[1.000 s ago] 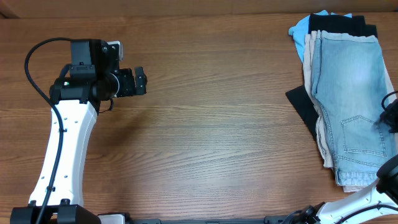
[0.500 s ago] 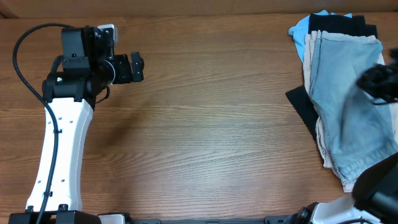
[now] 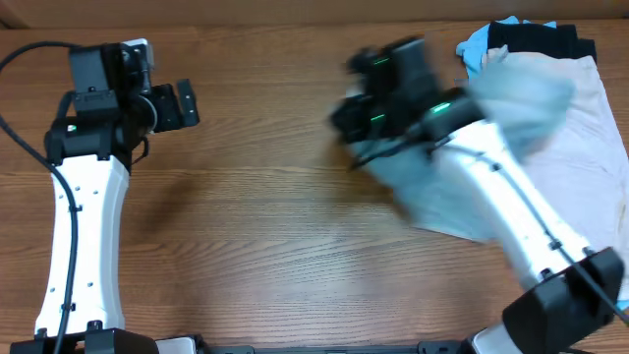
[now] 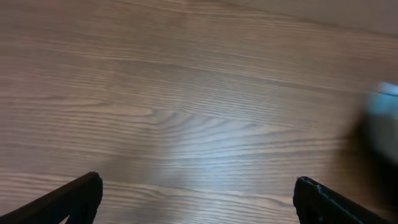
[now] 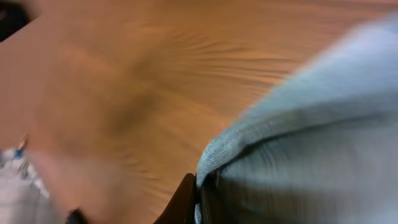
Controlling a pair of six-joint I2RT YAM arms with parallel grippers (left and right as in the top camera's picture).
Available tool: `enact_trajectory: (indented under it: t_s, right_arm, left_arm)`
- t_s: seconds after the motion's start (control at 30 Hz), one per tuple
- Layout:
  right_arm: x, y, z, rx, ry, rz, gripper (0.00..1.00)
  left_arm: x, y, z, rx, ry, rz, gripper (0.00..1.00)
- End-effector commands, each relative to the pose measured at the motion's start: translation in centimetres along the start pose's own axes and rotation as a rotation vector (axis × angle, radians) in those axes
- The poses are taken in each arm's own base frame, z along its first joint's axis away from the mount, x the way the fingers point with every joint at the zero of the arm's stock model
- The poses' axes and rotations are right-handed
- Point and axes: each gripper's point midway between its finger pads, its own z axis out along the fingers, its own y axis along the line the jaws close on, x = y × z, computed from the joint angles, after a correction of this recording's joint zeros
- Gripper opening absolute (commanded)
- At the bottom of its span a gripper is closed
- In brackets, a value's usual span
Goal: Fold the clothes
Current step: 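Pull the denim shorts left off the stack onto the open table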
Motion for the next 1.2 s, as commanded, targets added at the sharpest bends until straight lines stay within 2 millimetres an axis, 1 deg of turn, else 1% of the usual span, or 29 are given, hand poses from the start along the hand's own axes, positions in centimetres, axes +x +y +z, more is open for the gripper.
enact_trajectory:
  t_s: [0.0, 0.03, 0.1, 0.17, 0.2, 0.23, 0.3, 0.33, 0.4, 0.5, 0.53, 0.57, 0.6, 0.63, 0.67, 0.7, 0.73, 0.8, 0.83, 0.9, 0.97, 1.0, 1.07, 1.17]
  right_arm:
    - [1.1, 5.8, 2.4, -0.042, -0.007, -0.027, 0.04]
    - [1.6, 7.1, 2.9, -0.050, -0.003, -0.054, 0.04]
    - [2.9, 9.0, 3.9, -0.061, 0.013, -0.097, 0.21]
    - [3.9, 10.2, 4.4, -0.066, 0.028, -0.122, 0.30]
    - [4.2, 10.5, 4.5, -0.071, 0.035, -0.132, 0.36]
    - [4.4, 10.9, 4.6, -0.077, 0.040, -0.137, 0.45]
    - [4.7, 11.1, 4.6, -0.087, 0.050, -0.137, 0.52]
    - [4.8, 10.6, 4.5, -0.077, 0.060, -0.128, 0.57]
    - [4.7, 9.3, 4.3, -0.051, 0.073, -0.108, 0.61]
    - [4.5, 6.2, 3.7, 0.013, 0.098, -0.048, 0.64]
    - [4.4, 4.7, 3.4, 0.053, 0.105, -0.022, 0.65]
    - [4.1, 2.7, 3.0, 0.111, 0.104, 0.008, 0.67]
    - [3.8, 1.1, 2.7, 0.155, 0.101, 0.030, 0.70]
    - [3.1, -1.4, 2.1, 0.215, 0.086, 0.069, 0.72]
    - [2.8, -2.5, 1.9, 0.236, 0.078, 0.087, 0.72]
    - [2.0, -4.5, 1.5, 0.266, 0.060, 0.123, 0.72]
    - [1.4, -6.1, 1.2, 0.284, 0.048, 0.152, 0.72]
    - [0.6, -9.1, 0.6, 0.319, 0.030, 0.210, 0.72]
    - [0.3, -10.9, 0.0, 0.339, 0.019, 0.244, 0.72]
    - [-0.3, -13.0, -1.0, 0.363, -0.004, 0.288, 0.72]
    - [-0.9, -15.3, -2.4, 0.381, -0.032, 0.335, 0.73]
    - [-1.0, -16.2, -3.0, 0.389, -0.040, 0.357, 0.73]
    - [-0.9, -17.8, -4.1, 0.397, -0.042, 0.389, 0.73]
    - [-0.3, -20.0, -5.6, 0.408, -0.034, 0.434, 0.77]
  left_arm:
    - [-1.4, 1.5, -0.7, -0.040, -0.038, -0.023, 1.00]
    - [-1.4, 1.7, -0.7, -0.043, -0.039, -0.027, 1.00]
    - [-1.5, 1.9, -0.7, -0.046, -0.041, -0.030, 1.00]
    - [-1.5, 1.9, -0.7, -0.046, -0.042, -0.030, 1.00]
    - [-1.5, 1.9, -0.7, -0.046, -0.041, -0.029, 1.00]
    - [-1.4, 1.9, -0.7, -0.046, -0.039, -0.023, 1.00]
    - [-1.4, 1.9, -0.7, -0.046, -0.037, -0.023, 1.00]
    - [-1.4, 1.9, -0.7, -0.046, -0.038, -0.023, 1.00]
    - [-1.4, 1.9, -0.7, -0.046, -0.037, -0.019, 1.00]
    - [-1.2, 1.8, -0.7, -0.041, -0.029, 0.017, 1.00]
    - [-1.1, 1.7, -0.7, -0.039, -0.026, 0.031, 1.00]
    - [-1.0, 1.6, -0.7, -0.033, -0.021, 0.043, 1.00]
    - [-0.9, 1.4, -0.7, -0.023, -0.016, 0.056, 1.00]
    - [-0.7, 0.9, -0.6, -0.001, -0.010, 0.075, 1.00]
    - [-0.6, 0.6, -0.6, 0.015, -0.007, 0.085, 1.00]
    - [-0.6, 0.0, -0.6, 0.039, -0.005, 0.102, 1.00]
    - [-0.6, -0.8, -0.6, 0.071, -0.008, 0.125, 1.00]
    - [-0.9, -3.0, -0.5, 0.147, -0.028, 0.196, 1.00]
    - [-1.1, -4.5, -0.5, 0.188, -0.047, 0.250, 1.00]
    - [-1.4, -6.9, 0.0, 0.228, -0.075, 0.343, 1.00]
    - [-1.5, -9.8, 1.1, 0.254, -0.103, 0.444, 1.00]
    - [-1.5, -11.0, 2.0, 0.256, -0.111, 0.474, 1.00]
    - [-1.1, -13.9, 4.4, 0.256, -0.122, 0.531, 1.00]
    - [0.3, -18.1, 8.3, 0.285, -0.121, 0.618, 1.00]
